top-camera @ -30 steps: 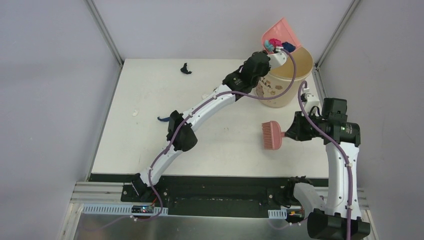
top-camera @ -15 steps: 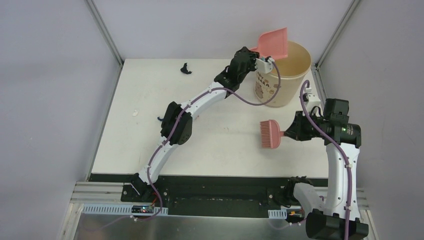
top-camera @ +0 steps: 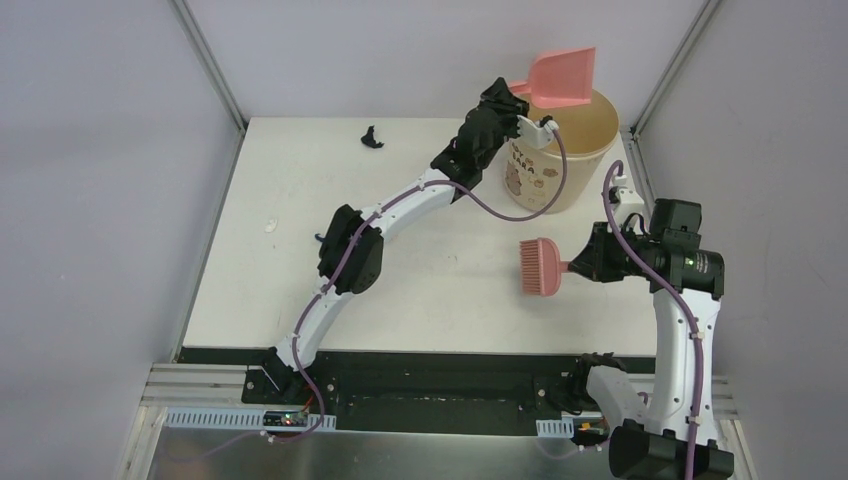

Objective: Sweep away the paper scraps from the table

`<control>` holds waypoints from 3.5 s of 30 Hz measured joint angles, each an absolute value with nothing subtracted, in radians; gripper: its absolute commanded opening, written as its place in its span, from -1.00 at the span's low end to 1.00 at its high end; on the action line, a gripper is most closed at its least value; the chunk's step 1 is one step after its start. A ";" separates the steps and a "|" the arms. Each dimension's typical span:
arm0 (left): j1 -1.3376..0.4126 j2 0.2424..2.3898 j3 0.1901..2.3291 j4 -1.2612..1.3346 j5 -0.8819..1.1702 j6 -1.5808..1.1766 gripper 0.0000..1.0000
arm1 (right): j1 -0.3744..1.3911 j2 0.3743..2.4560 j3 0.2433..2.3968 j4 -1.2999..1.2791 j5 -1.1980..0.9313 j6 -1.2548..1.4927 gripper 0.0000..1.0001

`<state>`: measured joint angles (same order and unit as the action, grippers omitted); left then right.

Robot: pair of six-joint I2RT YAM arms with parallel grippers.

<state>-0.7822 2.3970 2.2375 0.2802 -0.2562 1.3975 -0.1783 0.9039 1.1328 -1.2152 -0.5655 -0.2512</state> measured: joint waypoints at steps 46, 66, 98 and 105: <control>-0.957 1.322 0.992 -1.002 -0.049 -0.448 -1.00 | -0.202 0.894 1.095 -1.162 -0.598 -0.241 -1.00; -0.982 0.882 0.759 -1.224 -0.058 -0.983 -1.00 | 0.528 1.844 2.032 -1.092 -0.611 -0.045 -1.00; -0.982 0.980 0.832 -1.366 -0.132 -0.994 -1.00 | 0.566 2.210 1.810 -0.555 -0.527 0.813 -1.00; -0.982 1.032 0.879 -1.367 -0.132 -0.953 -1.00 | 0.412 1.885 1.572 -0.622 -0.491 0.741 -1.00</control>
<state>-0.9825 1.0321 0.8795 -1.3666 -0.1318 -0.9531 0.4118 1.8854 1.5719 -0.6224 -0.4911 0.7410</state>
